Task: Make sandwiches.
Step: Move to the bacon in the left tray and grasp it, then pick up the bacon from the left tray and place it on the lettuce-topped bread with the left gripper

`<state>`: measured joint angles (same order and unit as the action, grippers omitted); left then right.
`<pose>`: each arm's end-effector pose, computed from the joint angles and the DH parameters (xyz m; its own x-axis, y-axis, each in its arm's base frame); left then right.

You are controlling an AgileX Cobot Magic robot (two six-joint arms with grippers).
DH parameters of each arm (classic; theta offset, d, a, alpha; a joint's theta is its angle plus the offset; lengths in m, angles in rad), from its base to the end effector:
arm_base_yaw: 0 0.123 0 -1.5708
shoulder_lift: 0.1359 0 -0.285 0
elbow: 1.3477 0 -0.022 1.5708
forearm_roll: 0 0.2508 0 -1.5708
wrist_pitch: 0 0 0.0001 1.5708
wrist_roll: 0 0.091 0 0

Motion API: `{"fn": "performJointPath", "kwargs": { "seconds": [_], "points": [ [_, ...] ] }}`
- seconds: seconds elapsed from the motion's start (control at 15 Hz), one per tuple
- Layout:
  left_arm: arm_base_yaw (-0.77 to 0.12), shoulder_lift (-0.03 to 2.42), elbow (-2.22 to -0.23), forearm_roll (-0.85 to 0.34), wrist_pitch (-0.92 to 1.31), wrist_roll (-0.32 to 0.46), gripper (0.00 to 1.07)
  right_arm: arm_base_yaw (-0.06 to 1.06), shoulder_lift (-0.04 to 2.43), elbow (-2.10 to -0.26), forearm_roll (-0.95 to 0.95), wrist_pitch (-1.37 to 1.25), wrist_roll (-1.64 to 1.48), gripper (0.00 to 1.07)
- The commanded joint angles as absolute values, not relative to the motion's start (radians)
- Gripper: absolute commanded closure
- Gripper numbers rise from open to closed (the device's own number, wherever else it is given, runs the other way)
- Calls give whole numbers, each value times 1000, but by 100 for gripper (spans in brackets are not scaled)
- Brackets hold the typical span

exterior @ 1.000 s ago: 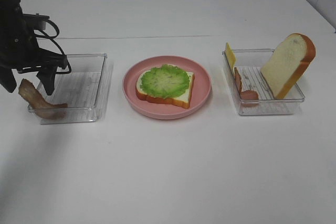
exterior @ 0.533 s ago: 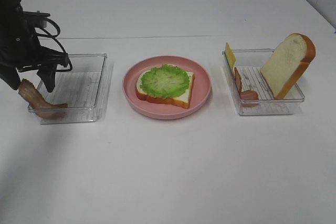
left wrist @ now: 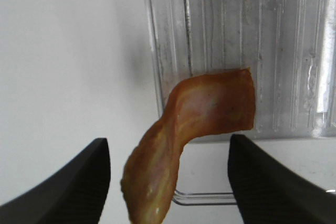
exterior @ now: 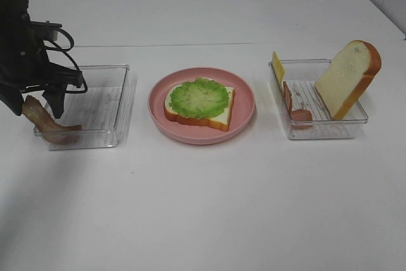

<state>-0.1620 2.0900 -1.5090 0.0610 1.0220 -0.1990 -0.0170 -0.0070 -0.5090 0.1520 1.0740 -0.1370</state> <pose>0.4053 -0.0614 0.1588 -0.9980 -0.0053 -0.0637 -0.0079 0.9991 0.0419 -0.0078 0.0123 0.2794 -0.4417 -0.0560 -0.8954 -0.1306 0.9914 0.0024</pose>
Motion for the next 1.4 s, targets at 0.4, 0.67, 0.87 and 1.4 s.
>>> {"fn": "performJointPath", "kwargs": {
  "seconds": [0.4,0.67,0.87,1.4],
  "points": [
    [-162,2092,-1507,74,1007,-210,91,-23,-19,-506,148,1065,-142,29],
    [-162,2091,-1507,74,1000,-210,107,-23,-19,-506,148,1065,-142,29],
    [-162,2082,-1510,70,1000,-210,107,-23,-19,-506,148,1065,-142,29],
    [-163,1950,-1619,-248,920,-52,107,-23,-19,-506,148,1065,-142,29]
  ]
}}
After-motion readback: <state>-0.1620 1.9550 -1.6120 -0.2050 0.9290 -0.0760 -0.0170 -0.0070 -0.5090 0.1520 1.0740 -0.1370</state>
